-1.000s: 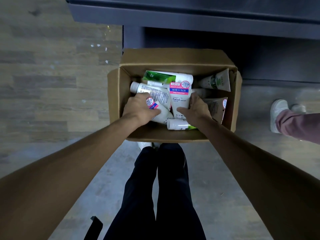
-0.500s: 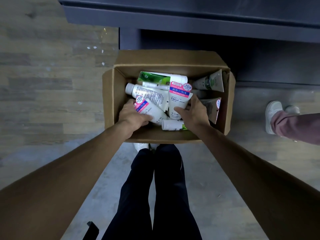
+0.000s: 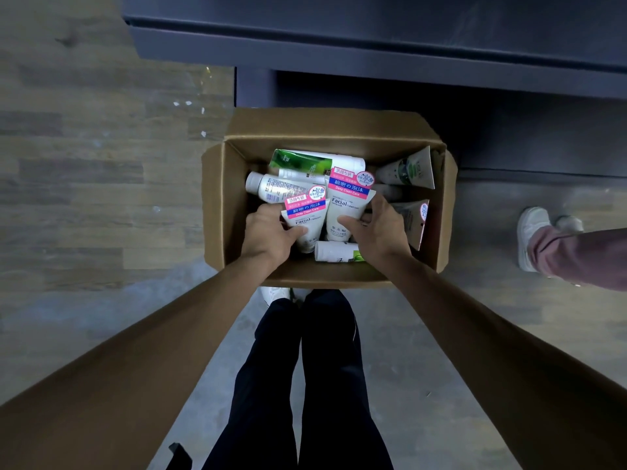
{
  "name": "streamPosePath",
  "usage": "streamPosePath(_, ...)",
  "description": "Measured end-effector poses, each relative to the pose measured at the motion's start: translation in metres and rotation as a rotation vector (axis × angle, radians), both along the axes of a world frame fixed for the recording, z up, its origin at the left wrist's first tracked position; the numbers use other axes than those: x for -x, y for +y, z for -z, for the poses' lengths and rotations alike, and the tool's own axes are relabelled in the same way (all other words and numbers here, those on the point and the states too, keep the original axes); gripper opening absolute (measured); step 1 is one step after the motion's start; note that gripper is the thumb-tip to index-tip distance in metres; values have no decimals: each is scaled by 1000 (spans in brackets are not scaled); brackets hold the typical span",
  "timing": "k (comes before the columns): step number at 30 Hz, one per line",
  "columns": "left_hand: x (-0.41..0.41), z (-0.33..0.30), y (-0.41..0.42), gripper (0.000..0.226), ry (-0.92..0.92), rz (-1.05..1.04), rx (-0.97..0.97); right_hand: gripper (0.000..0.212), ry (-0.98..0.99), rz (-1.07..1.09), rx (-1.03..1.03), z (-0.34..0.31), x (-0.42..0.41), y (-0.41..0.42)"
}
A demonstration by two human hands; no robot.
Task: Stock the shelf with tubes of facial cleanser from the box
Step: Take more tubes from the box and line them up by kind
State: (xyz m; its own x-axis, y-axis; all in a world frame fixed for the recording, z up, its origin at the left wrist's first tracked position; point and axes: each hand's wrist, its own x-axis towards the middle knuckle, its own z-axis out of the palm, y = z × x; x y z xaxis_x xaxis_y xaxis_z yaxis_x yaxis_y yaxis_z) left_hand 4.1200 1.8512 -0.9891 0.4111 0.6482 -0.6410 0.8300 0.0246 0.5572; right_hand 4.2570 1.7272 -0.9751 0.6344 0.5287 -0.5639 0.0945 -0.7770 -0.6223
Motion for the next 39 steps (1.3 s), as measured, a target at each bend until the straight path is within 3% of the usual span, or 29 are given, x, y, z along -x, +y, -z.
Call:
streamPosePath(6, 4, -37, 19, 36, -42, 120, -103, 43, -35, -12, -11, -37, -14, 6)
streamPosePath(11, -10, -99, 49, 28, -98, 179, -155, 42, -47, -51, -6, -104, -32, 22)
streamPosePath(25, -41, -367, 110, 20, -373, 408, -343, 33, -112, 33, -321, -355, -34, 42)
streamPosePath(31, -40, -444, 115, 27, -417, 475, -445, 35, -204, -8, -395, -426, -33, 46)
streamPosePath(39, -55, -540, 126, 19, -526, 502, -616, 32, -345, -75, -517, -517, -60, 62)
